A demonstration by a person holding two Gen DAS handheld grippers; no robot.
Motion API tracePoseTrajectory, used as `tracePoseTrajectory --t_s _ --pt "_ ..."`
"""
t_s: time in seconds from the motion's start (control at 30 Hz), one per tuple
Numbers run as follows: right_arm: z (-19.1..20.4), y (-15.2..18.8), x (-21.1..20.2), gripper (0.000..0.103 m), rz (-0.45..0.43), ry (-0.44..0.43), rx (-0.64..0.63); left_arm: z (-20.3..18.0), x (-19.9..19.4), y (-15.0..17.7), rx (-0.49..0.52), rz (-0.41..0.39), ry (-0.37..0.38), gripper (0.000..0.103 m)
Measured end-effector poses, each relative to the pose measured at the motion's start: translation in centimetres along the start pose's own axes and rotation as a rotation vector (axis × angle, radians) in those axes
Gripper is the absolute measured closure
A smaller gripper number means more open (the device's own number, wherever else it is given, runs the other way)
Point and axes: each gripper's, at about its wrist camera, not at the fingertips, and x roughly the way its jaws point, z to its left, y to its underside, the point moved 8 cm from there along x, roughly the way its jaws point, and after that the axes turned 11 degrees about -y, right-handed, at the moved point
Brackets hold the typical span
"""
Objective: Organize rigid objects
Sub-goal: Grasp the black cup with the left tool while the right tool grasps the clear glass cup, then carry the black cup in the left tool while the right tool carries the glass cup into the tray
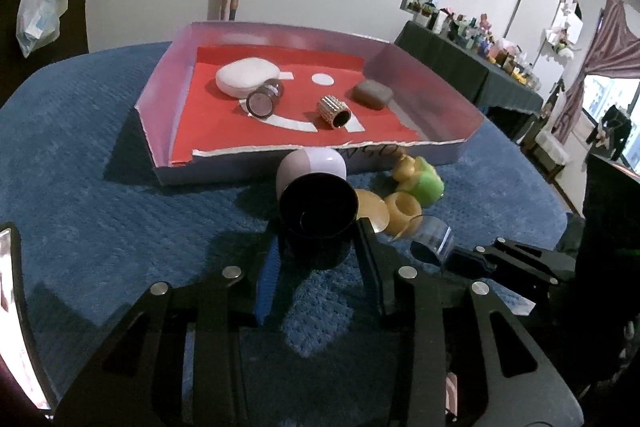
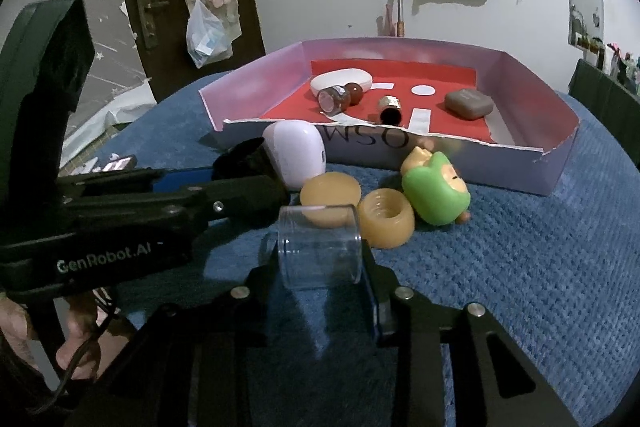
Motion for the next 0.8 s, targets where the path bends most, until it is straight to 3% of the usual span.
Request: tracePoseTrajectory --t_s 0.3,0.8 --pt "0.4 -1.1 -1.8 0.068 -0.042 -0.057 0.043 0.1 -1.4 -0.5 -0.006 -0.022 0.009 0.069" --pt "0.8 -2.5 -2.8 0.068 -0.067 -0.052 0.028 -0.1 -2.0 -1.2 0.003 -0.041 0.008 0.069"
